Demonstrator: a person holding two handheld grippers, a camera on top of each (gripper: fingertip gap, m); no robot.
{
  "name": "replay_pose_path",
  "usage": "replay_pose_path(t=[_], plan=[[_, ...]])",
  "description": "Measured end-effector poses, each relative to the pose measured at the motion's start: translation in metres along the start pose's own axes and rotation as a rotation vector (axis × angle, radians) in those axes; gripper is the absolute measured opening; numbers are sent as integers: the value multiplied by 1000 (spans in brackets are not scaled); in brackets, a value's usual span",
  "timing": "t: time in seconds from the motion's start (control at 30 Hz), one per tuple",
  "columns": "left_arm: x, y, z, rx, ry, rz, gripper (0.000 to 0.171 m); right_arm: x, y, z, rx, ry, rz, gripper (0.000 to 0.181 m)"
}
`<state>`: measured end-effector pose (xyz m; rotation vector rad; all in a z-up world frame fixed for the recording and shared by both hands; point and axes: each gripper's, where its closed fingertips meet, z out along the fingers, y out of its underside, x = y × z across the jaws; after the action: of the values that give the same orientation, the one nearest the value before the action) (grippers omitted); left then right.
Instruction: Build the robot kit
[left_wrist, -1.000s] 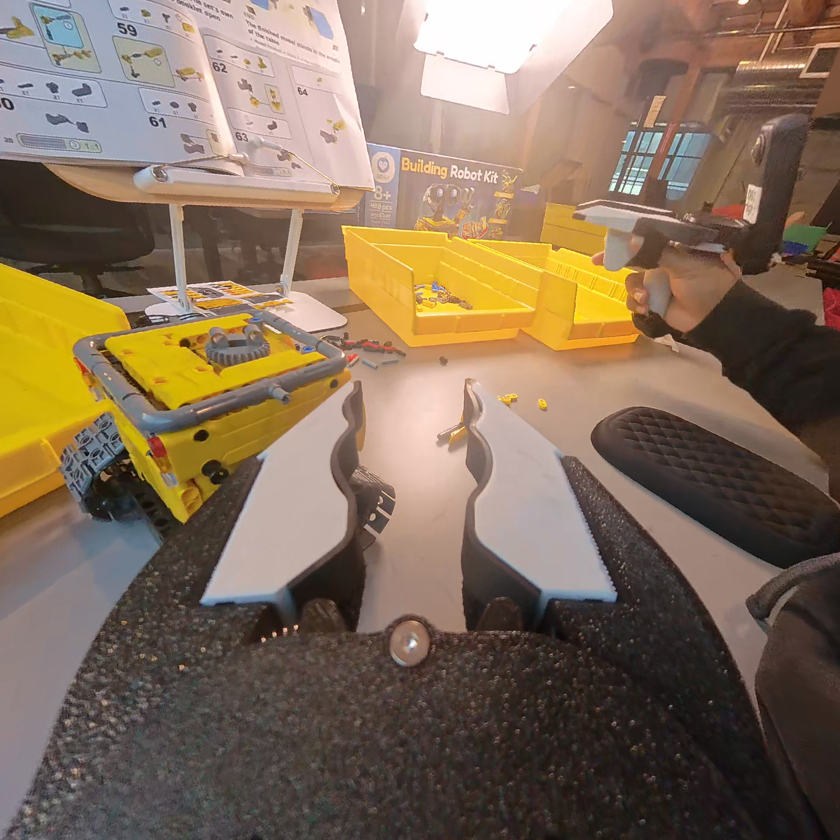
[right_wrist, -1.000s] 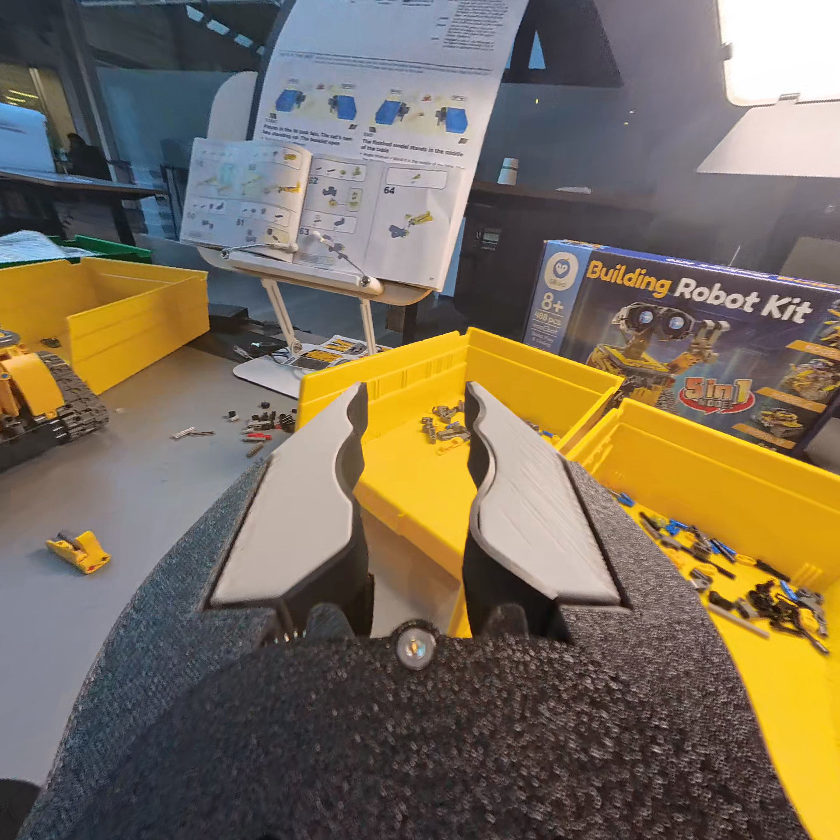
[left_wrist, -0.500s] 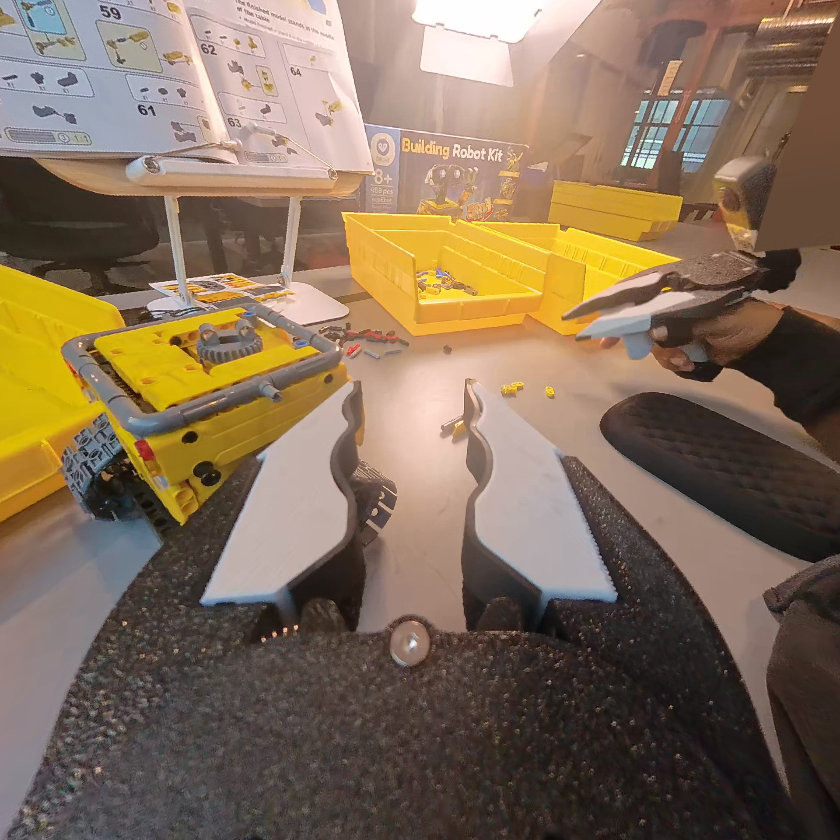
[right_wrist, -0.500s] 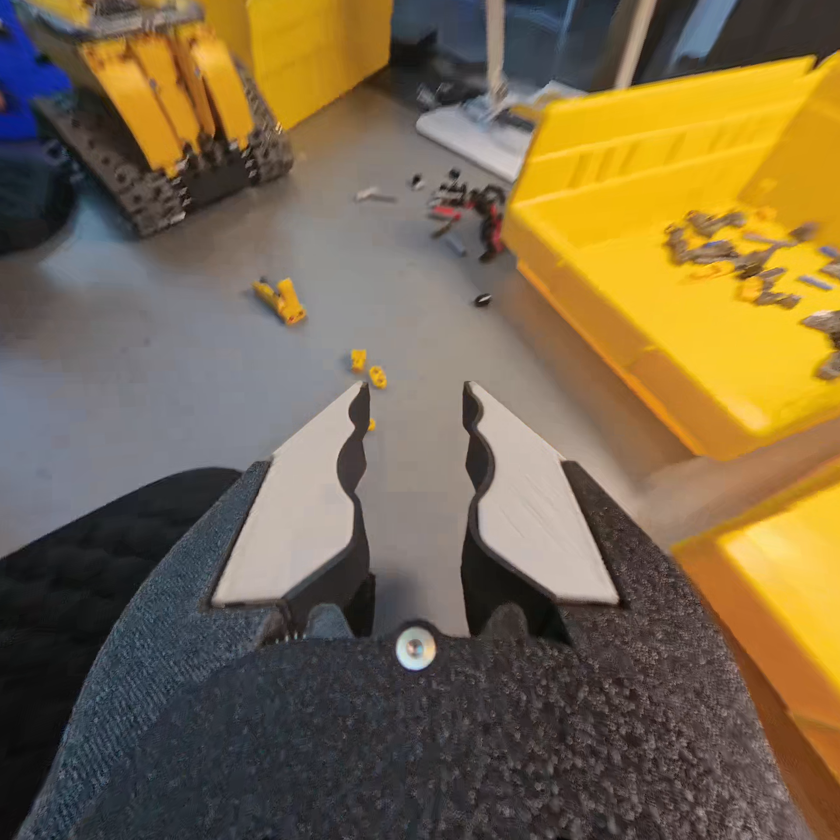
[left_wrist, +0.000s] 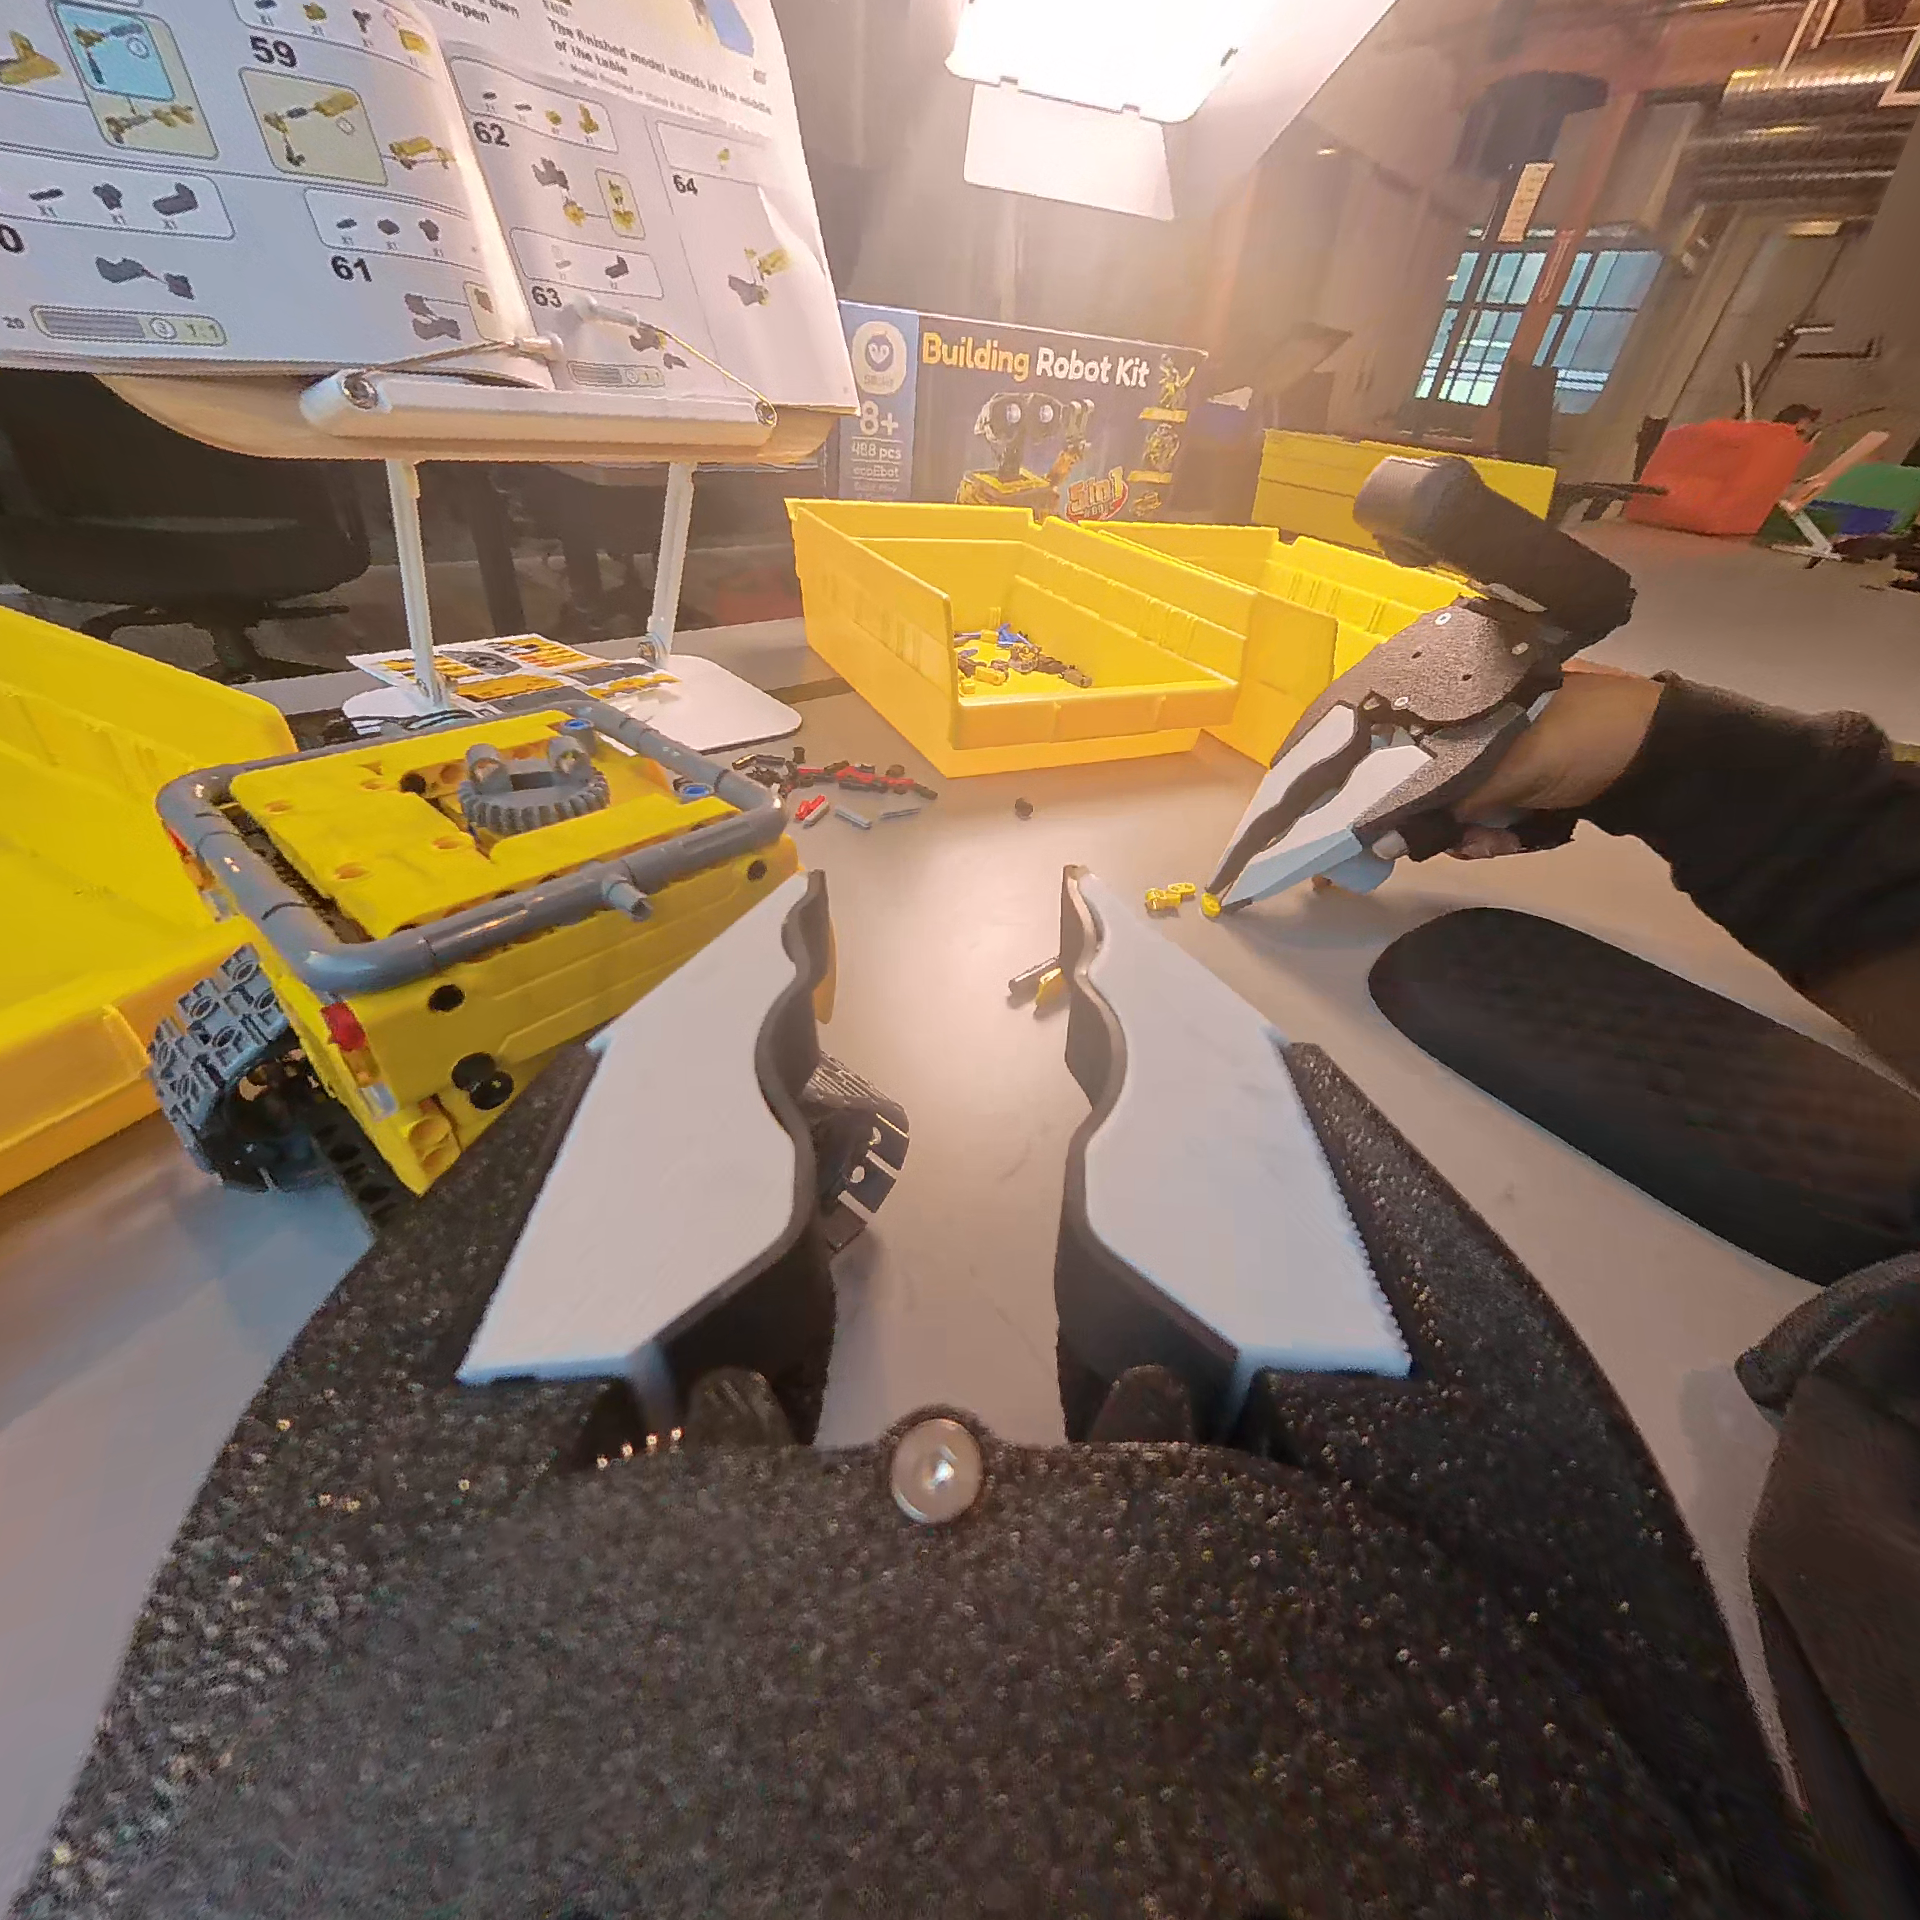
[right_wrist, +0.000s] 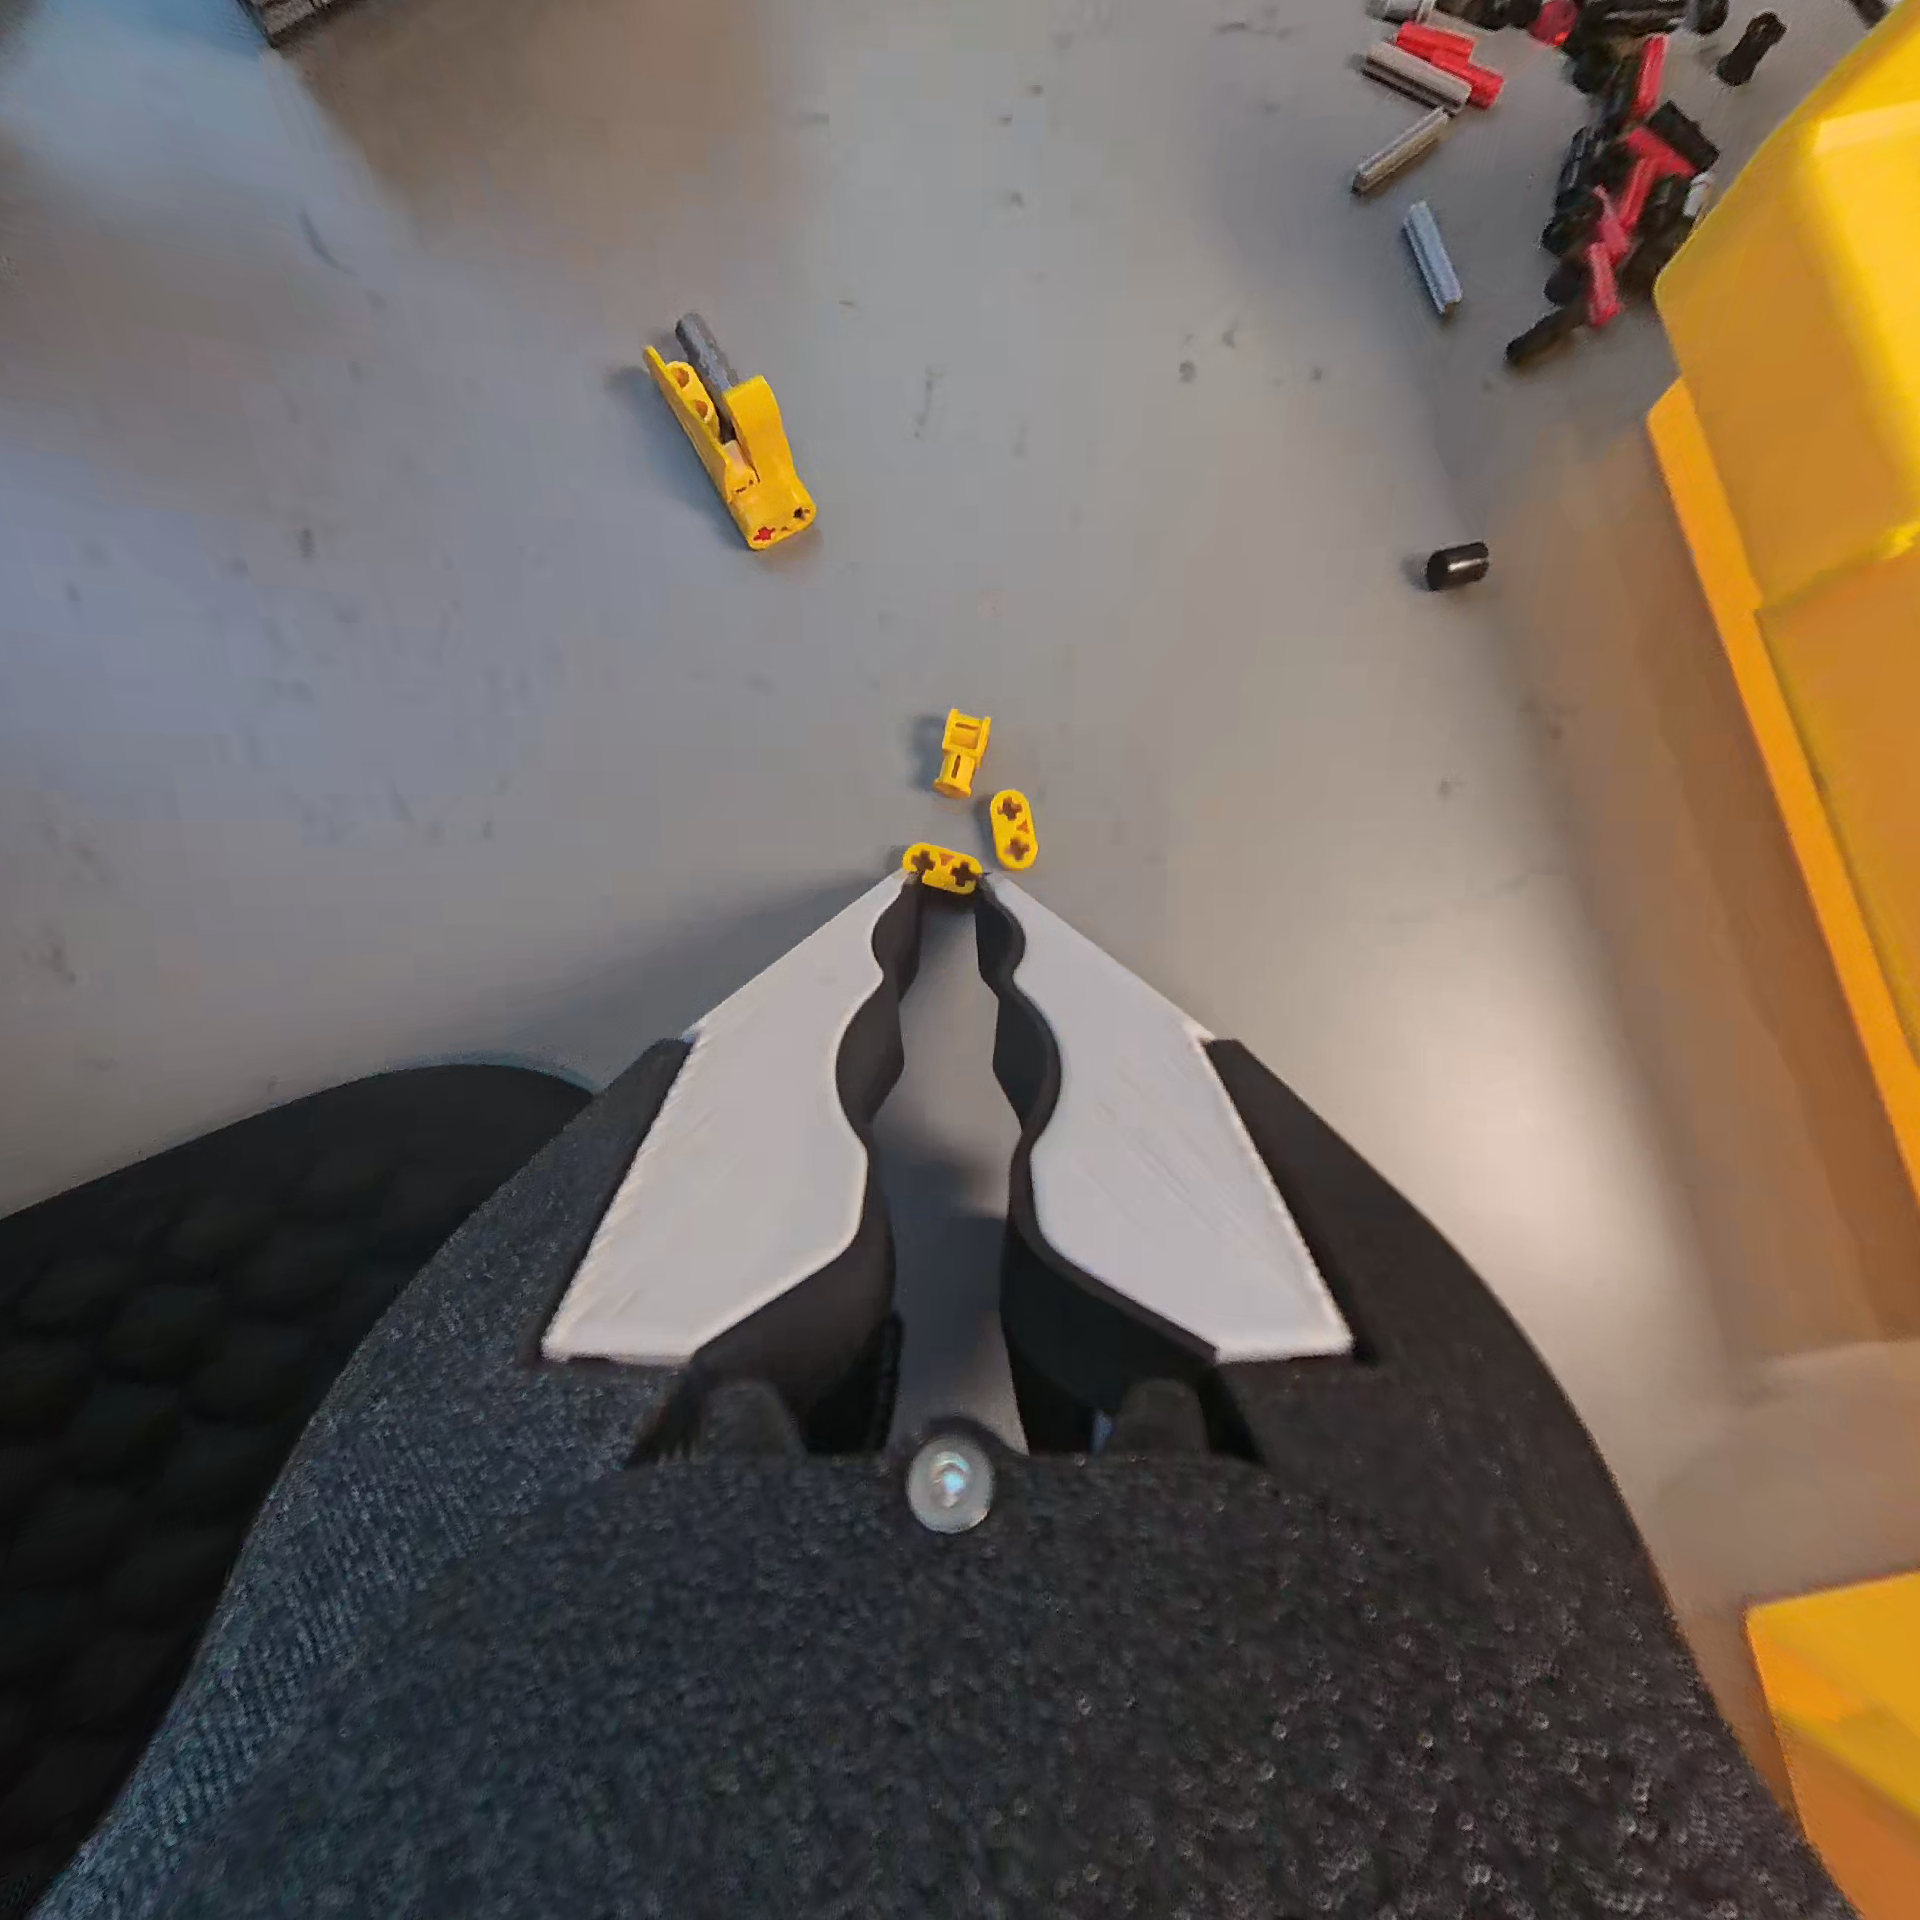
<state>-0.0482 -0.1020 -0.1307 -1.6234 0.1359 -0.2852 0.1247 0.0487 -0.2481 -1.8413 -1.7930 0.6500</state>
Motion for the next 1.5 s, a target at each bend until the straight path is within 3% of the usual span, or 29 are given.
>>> replay_pose_path(t=[0.27, 0.63, 0.8, 0.97, 1.17, 1.5], plan=[[-2, -2, -2, 15, -10, -10, 43, 10, -17, -4, 103, 78, -29, 17], [-3, -1, -1, 7, -7, -21, 43, 31, -67, -106, 699, 305, -6, 30], [-3, -1, -1, 10, -6, -22, 43, 62, -70, -151, 842, 446, 76, 36], [-4, -2, -1, 14, -1, -32, 44, 116, -64, -191, 841, 609, 153, 36], [-4, -3, -2, 19, -3, -29, 44, 198, -46, -219, 728, 759, 244, 34], [-5, -2, -1, 13, -16, -23, 44, 319, 29, -201, 462, 841, 468, 33]])
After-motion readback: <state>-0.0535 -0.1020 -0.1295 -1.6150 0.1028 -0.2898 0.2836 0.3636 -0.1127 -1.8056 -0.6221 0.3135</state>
